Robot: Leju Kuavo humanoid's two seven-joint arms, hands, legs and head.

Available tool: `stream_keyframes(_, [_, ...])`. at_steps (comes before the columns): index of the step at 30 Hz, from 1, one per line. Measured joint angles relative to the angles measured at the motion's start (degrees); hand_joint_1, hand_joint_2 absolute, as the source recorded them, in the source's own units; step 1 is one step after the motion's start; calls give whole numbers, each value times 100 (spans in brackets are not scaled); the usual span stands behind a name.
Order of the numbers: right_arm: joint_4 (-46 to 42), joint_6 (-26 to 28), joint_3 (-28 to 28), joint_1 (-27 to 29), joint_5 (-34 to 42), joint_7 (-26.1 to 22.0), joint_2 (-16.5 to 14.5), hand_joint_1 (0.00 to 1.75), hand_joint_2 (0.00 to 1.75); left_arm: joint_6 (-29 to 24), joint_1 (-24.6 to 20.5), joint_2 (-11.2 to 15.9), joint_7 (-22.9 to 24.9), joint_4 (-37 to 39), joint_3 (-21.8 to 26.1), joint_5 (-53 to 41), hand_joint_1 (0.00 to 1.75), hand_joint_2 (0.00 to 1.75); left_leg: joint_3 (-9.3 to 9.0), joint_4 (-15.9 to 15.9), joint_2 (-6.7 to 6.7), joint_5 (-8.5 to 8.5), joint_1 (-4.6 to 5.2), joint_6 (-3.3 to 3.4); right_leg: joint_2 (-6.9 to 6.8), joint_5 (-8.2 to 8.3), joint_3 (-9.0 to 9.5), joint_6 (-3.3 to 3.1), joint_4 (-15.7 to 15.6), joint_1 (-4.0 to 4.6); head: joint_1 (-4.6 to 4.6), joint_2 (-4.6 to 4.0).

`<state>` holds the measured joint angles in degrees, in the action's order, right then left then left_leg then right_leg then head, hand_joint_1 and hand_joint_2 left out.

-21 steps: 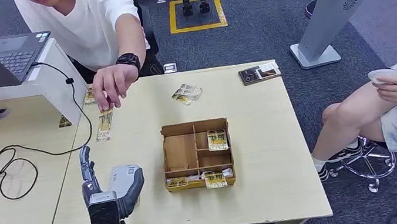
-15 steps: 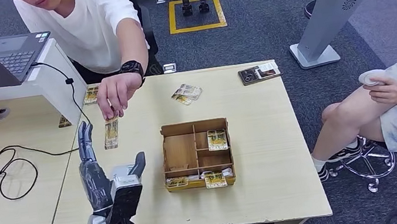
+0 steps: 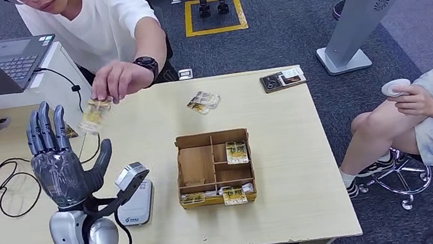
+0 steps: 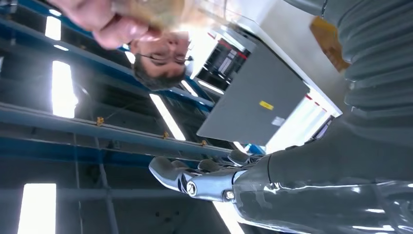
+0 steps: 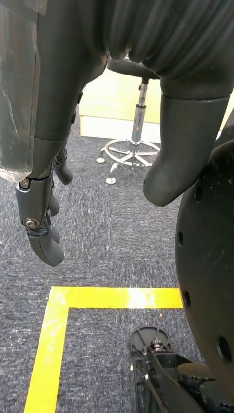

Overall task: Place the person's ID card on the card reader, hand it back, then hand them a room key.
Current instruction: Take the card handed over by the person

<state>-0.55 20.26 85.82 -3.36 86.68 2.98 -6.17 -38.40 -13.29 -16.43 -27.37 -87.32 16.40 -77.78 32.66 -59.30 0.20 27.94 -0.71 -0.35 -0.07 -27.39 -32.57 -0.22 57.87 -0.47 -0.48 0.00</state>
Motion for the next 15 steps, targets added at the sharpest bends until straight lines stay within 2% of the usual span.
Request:
stream_keyframes(5, [-32,0,29,-8,13,-2,25,0,175,0,0,3,465,0,34,-212,0,175,3,0,0,0,1,0,0,0,0,0,0,0,0,-1])
stream_keyframes(15, [-48,0,58,-10,40,-7,29,0,175,0,2,2,646,0,34,-25,0,175,2,-1,0,0,1,0,0,1,0,1,-1,-1,-1,0])
